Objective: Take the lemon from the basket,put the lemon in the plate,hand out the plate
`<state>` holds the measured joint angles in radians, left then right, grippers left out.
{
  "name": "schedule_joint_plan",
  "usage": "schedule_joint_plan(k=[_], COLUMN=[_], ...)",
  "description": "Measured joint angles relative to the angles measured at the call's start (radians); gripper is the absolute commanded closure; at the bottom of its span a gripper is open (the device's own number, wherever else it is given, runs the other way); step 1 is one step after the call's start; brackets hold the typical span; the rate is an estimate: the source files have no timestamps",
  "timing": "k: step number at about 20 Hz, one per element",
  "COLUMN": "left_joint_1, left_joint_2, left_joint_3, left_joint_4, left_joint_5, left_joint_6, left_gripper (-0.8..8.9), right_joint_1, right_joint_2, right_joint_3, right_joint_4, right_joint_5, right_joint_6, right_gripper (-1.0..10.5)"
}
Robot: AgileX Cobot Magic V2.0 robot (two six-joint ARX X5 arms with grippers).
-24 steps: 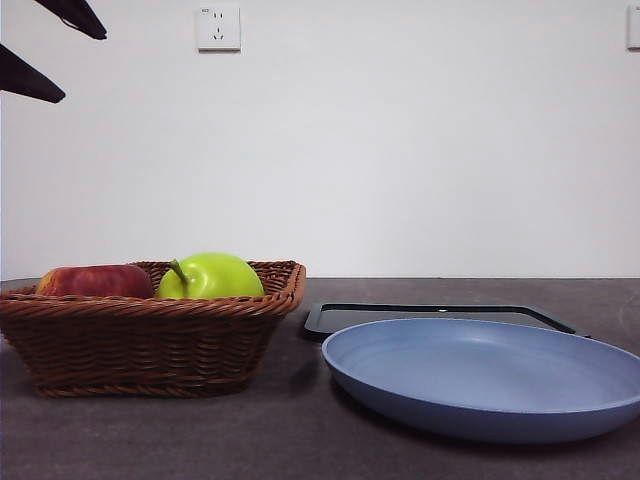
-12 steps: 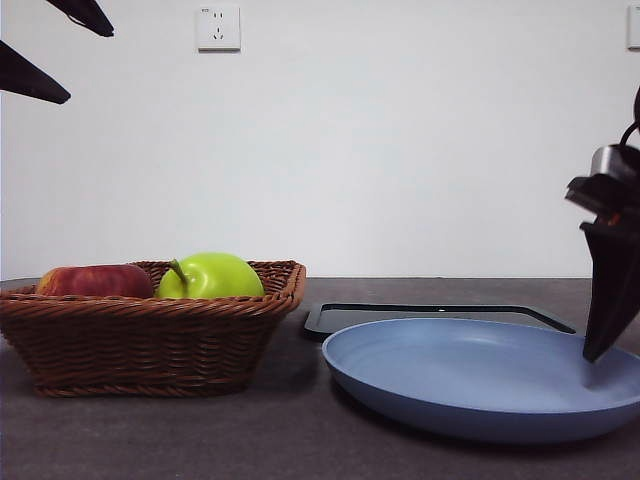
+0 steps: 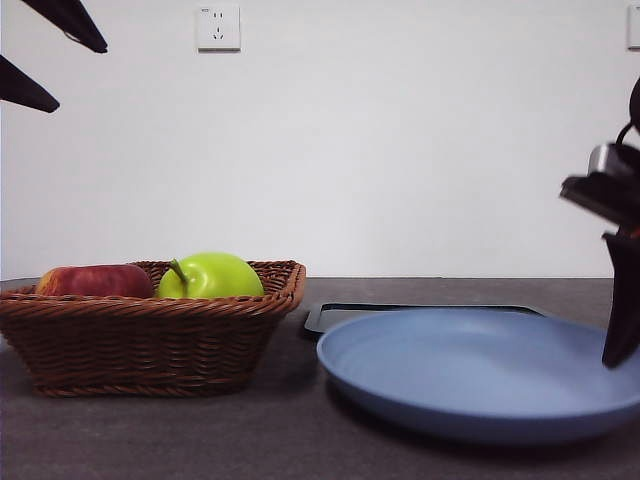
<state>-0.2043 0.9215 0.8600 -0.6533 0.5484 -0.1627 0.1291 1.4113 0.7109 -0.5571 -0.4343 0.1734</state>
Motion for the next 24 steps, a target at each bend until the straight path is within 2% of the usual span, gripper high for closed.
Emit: schedule_joint_plan(k=[3, 7, 12, 17, 24], left_joint_1=[-0.009, -0.06, -0.146, -0.211, -0.229], left_joint_2=[0.016, 0.13, 0.353, 0.584, 0.809], left_joint_3=[0.0, 0.059, 0.229, 0.38, 0.403], left_joint_4=[0.065, 0.079, 0.066, 0.04, 0.049], left_joint_5=[0.0, -0.035, -0.252, -0.425, -0.487], left_joint_6=[-0.038, -0.039, 0.065, 0.18, 0.223], left_gripper=[4.32, 4.21, 4.22, 4.22, 4.22], right_joint_1=[0.0, 0.0, 0.0, 0.0, 0.0], right_joint_2=[-0.123, -0.313, -0.475, -0.507, -0.507], right_joint_3=[0.0, 0.0, 0.0, 0.0, 0.0], right_joint_4=[-0.035, -0.133, -0.192, -0.195, -0.196], right_joint_5=[-0.002, -0.003, -0.001, 0.0, 0.0], right_joint_6=[0.008, 0.014, 0.014, 0.014, 0.014], right_gripper=[9.4, 9.4, 9.4, 9.4, 9.4])
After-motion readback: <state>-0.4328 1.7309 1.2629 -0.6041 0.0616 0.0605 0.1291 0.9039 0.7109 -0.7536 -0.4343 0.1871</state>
